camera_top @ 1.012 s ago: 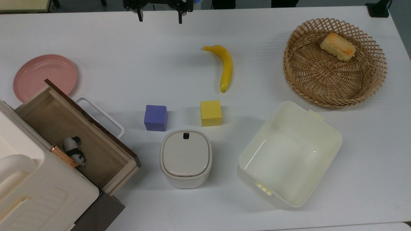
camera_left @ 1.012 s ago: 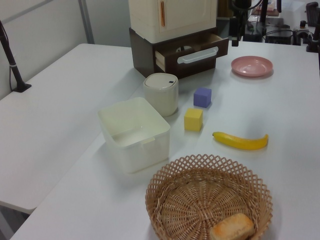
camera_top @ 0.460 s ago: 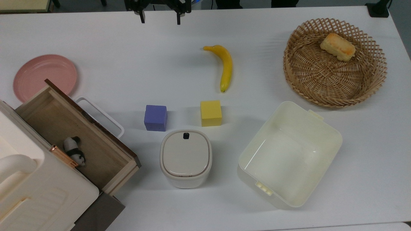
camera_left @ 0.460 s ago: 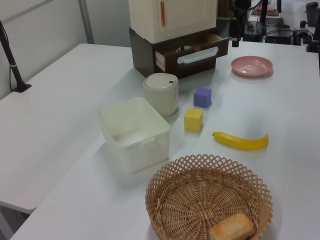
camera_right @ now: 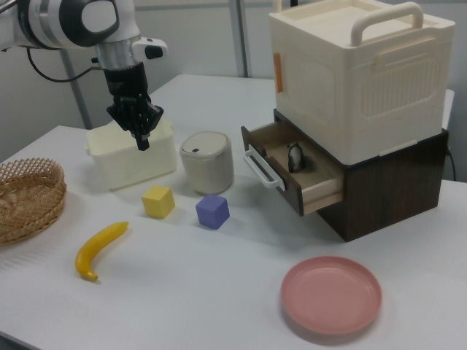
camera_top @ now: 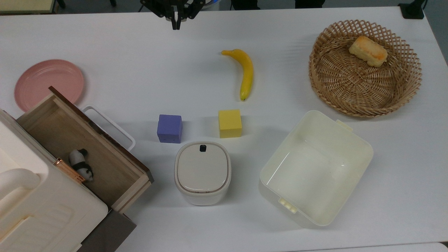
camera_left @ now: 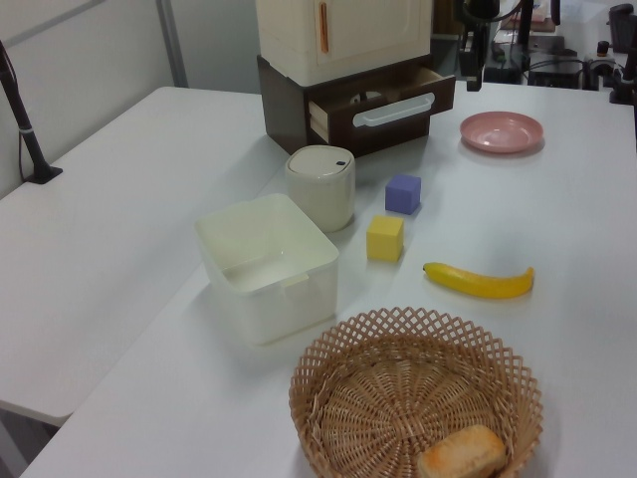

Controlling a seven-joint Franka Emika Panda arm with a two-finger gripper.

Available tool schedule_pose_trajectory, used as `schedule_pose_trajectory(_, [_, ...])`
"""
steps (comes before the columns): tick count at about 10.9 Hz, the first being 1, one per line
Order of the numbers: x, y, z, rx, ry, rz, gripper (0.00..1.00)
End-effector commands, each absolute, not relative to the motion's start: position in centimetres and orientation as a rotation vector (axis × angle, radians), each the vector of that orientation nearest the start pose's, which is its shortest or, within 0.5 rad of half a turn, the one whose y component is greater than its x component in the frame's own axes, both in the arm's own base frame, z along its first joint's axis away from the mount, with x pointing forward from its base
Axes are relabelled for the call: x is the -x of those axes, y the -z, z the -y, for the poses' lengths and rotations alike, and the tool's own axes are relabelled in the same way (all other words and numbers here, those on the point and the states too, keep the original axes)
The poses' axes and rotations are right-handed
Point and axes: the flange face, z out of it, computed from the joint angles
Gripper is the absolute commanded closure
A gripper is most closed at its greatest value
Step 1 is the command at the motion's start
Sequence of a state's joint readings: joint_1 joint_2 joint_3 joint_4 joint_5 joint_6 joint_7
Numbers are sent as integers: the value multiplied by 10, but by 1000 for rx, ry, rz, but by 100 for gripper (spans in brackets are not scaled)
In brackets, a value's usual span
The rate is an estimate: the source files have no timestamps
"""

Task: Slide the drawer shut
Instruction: 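Close the gripper and move it toward the open wooden drawer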

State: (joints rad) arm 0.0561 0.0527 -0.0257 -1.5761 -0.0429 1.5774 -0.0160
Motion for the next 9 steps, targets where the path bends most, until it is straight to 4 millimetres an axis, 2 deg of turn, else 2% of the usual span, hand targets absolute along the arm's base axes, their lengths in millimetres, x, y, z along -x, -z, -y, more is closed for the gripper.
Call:
schedule_pose_trajectory(1, [-570,-590,-15,3174,-73,117,100])
schedule_pose_trajectory(5, [-576,-581,-10,3176,-88,62,100])
schedule_pose_trajectory(8, [-597,-549,17,3171,-103,-150,100])
schedule_pose_trajectory(9, [-601,-541,34,3161,-106,-244,100])
